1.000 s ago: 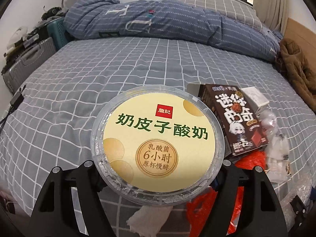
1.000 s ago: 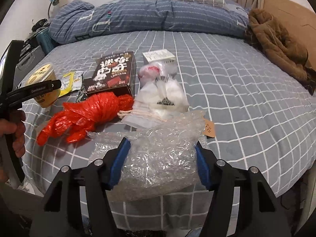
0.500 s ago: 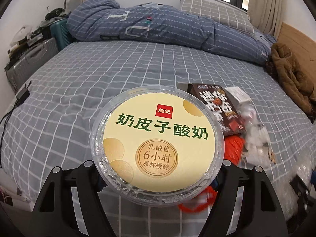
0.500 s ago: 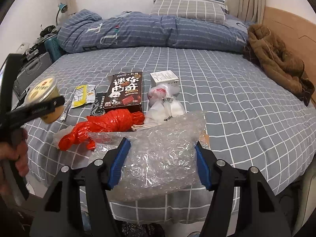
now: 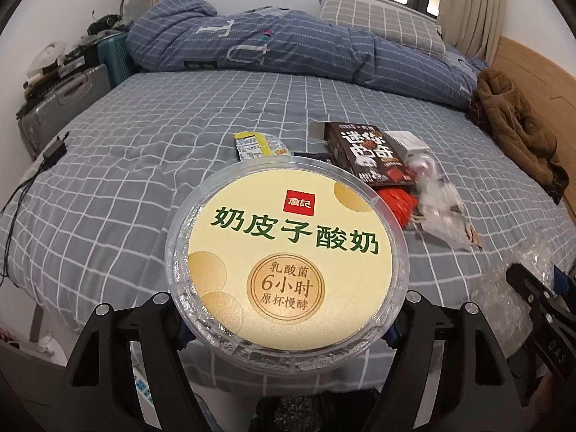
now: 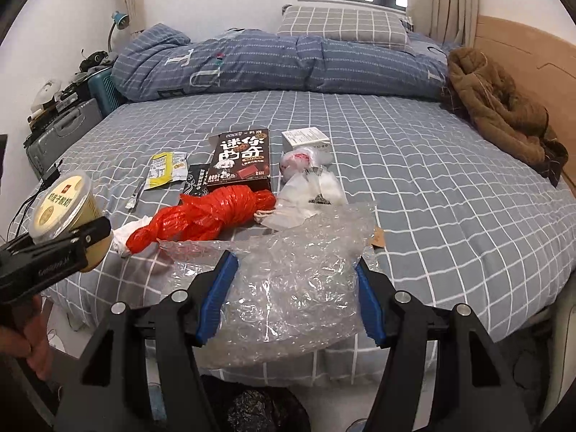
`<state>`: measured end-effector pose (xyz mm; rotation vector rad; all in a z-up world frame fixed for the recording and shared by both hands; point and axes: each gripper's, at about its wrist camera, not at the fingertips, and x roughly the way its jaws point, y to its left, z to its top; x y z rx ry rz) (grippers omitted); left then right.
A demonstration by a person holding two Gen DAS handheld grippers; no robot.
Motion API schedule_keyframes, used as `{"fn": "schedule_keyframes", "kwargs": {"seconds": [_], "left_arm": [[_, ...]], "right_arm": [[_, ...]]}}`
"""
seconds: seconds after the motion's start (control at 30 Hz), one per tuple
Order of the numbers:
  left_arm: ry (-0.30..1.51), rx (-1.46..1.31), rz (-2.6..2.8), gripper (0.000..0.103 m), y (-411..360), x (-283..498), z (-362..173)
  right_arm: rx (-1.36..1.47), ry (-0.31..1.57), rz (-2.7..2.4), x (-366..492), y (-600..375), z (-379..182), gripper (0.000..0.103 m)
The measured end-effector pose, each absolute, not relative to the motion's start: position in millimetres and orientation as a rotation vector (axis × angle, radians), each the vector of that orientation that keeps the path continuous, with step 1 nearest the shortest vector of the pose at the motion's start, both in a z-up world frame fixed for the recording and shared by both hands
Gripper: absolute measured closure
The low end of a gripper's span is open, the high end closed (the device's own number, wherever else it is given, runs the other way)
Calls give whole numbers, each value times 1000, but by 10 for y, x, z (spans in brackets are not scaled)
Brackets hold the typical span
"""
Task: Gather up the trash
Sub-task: 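Lift both held items and carry them toward the black trash bin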
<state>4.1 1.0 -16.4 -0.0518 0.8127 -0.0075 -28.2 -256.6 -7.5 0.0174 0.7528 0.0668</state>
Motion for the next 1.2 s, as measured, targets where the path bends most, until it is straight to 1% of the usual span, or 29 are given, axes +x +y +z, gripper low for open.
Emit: {"fn": "schedule_keyframes", "kwargs": {"seconds": [0.53, 1.2], "left_arm": [[854, -65, -13, 31, 91, -647, -316], [941, -15, -30, 31, 72, -1232, -596]], "right_arm": [[39, 734, 102, -789, -2464, -11, 43], [30, 839, 89, -1433, -2506, -404, 43]]}}
